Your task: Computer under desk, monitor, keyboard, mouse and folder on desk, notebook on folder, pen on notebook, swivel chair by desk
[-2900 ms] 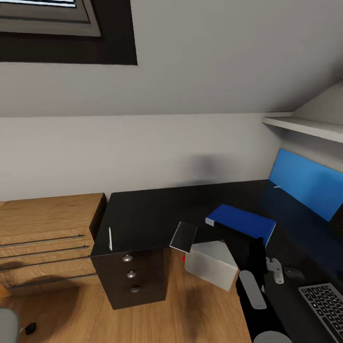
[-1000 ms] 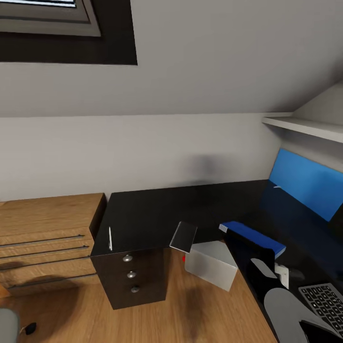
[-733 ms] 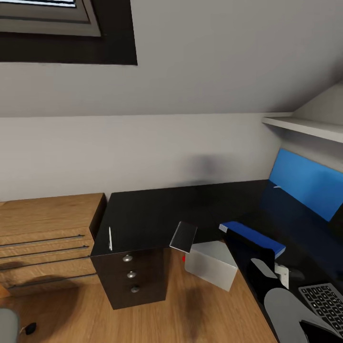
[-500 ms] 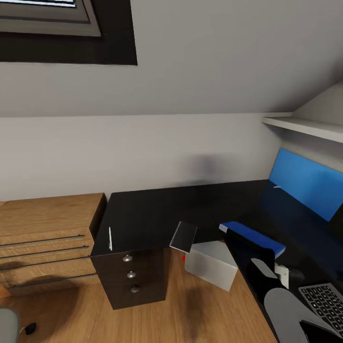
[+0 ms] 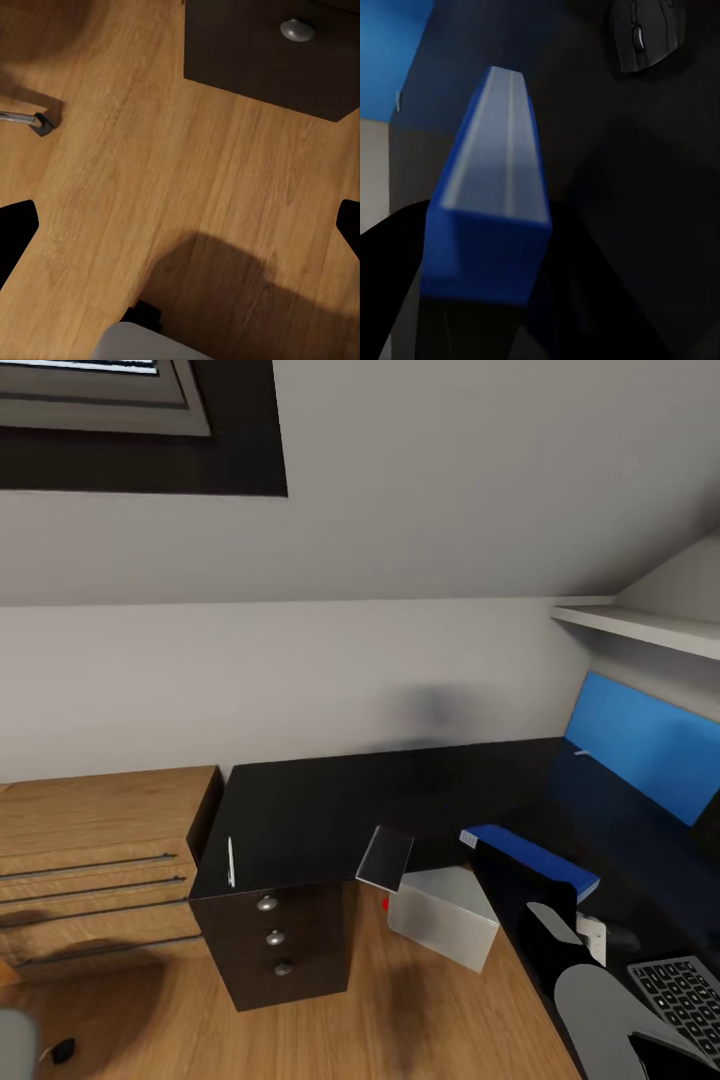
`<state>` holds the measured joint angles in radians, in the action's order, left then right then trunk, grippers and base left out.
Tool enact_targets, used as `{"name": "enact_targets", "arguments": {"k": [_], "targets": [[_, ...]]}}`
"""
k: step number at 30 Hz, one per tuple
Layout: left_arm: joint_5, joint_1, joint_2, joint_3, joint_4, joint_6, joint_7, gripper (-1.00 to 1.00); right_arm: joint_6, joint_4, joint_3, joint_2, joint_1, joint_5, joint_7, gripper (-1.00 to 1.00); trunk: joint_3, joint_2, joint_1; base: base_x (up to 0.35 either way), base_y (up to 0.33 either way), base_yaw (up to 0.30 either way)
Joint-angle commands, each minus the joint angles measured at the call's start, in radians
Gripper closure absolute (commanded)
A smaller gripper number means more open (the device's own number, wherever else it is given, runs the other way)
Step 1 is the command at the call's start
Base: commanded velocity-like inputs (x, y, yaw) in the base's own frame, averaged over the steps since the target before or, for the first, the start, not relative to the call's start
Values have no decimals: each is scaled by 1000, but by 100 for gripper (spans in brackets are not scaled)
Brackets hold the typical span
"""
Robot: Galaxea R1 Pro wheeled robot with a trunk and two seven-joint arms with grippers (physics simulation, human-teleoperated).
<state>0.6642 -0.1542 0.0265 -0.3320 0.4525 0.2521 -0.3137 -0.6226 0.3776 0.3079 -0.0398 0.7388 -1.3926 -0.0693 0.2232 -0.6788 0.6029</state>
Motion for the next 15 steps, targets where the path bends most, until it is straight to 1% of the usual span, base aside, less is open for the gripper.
{"name": "enact_targets", "arguments": {"k": [1, 5, 15], "targets": [[8, -1, 1, -9, 1, 4, -7, -100, -2, 1, 0, 0, 1, 0, -4, 100, 2, -1, 0, 131, -54, 0], [8, -1, 1, -9, 0, 4, -7, -100, -2, 1, 0, 0, 1, 0, -4, 100, 2, -1, 0, 67, -30, 0], [9, -1, 1, -9, 0, 4, -7, -100, -3, 1, 0, 1, 1, 0, -4, 100, 2, -1, 0, 5, -2, 0]]}}
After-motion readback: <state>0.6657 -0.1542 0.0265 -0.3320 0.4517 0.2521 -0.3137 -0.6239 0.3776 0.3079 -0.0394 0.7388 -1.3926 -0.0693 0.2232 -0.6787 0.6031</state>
